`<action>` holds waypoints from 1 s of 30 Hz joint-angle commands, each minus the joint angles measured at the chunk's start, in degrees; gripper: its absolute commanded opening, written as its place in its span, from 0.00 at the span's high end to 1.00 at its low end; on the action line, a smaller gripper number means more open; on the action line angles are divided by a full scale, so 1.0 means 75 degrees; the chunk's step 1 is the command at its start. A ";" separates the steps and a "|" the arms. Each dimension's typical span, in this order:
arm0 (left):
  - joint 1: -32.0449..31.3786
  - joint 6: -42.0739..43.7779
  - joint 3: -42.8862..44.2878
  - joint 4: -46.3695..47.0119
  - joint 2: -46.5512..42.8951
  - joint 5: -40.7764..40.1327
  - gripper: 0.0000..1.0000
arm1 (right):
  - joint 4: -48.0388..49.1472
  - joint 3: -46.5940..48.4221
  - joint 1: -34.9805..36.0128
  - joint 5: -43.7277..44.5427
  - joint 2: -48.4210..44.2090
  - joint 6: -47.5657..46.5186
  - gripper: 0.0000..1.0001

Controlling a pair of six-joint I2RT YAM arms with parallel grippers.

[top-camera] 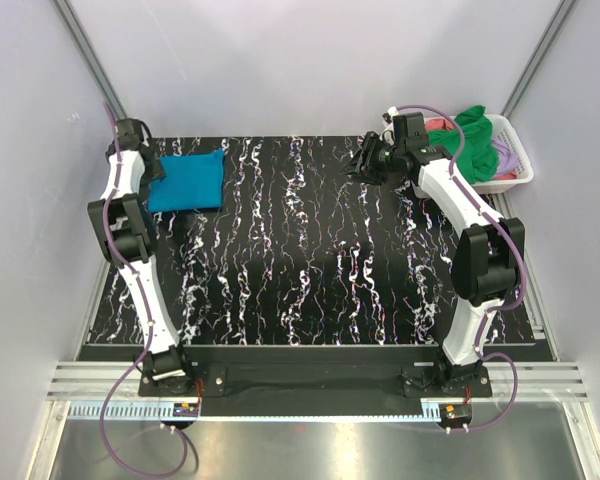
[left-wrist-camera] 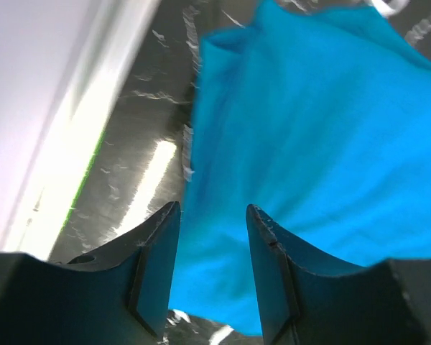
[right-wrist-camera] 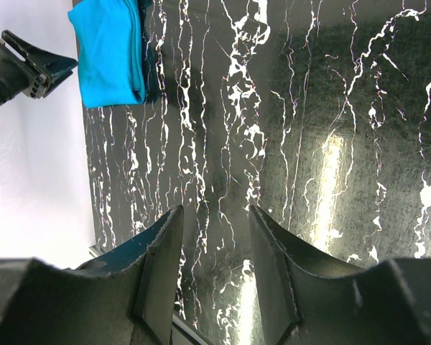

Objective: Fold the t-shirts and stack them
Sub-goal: Neatly place the folded tshirt to the corner

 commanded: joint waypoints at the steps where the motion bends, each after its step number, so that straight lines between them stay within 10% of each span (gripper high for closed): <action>1: -0.0390 -0.0129 -0.0587 0.0471 -0.1398 0.0747 0.53 | 0.0240 0.0107 -0.0006 -0.0035 -0.0125 -0.0104 0.51; 13: -0.1002 -0.2203 -0.5159 0.1338 -0.3253 0.1216 0.76 | 0.0274 0.0424 -0.0006 0.0047 -0.0018 -0.0011 0.51; 30: -0.0556 -0.2755 -0.3134 0.1199 -0.1425 0.0935 0.78 | 0.0685 -0.0022 -0.0006 0.0212 -0.0171 0.0142 0.50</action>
